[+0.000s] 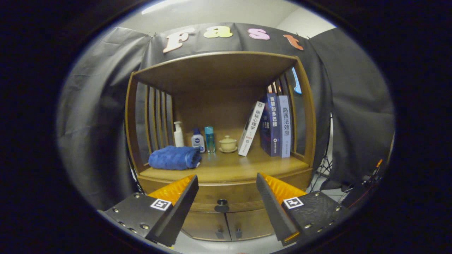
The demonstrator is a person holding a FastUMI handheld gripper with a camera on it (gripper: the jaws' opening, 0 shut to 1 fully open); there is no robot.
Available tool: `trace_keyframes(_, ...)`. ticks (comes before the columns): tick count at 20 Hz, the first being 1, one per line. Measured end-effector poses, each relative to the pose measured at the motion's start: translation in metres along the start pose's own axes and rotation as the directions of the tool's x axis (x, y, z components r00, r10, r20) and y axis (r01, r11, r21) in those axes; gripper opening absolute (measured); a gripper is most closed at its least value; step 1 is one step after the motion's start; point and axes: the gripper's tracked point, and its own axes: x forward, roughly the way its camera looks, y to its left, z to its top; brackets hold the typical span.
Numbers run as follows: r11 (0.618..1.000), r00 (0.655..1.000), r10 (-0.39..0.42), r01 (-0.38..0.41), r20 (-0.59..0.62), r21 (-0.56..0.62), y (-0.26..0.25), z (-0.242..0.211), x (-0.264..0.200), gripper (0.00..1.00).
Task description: Pull open the drawer, take out the items inside it, and place them on the countertop above the cabinet.
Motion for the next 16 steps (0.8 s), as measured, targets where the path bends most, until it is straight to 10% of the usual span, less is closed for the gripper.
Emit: trace_keyframes(16,0.999,0.975,-0.007,-0.002,-0.221,-0.044,0.028,-0.135,0.075,1.0)
